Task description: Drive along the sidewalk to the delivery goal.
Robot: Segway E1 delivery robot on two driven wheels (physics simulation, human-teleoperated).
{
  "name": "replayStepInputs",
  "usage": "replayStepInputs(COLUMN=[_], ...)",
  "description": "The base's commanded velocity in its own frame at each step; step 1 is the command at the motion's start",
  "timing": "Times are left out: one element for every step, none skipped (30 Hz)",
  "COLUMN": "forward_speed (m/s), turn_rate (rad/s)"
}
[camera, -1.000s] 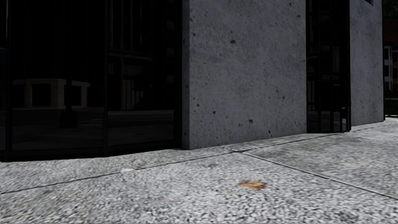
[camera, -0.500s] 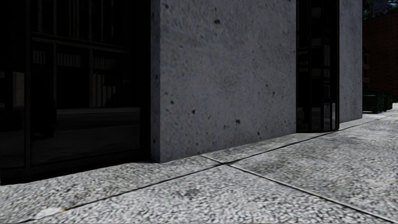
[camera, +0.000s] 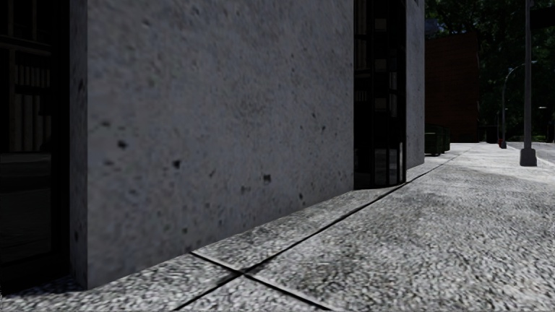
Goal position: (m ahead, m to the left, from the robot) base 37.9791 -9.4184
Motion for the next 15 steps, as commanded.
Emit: replayStepInputs(forward_speed=[1.68, 1.68, 1.68, 1.68, 1.68, 1.67, 1.67, 1.67, 1.67, 1.67, 1.67, 1.67, 1.67, 1.67, 1.67], turn_rate=[-0.59, -0.59, -0.59, -0.59, -0.59, -0.59, -0.59, -0.59, -0.59, -0.59, -0.59, -0.59, -0.59, -0.59, -0.59])
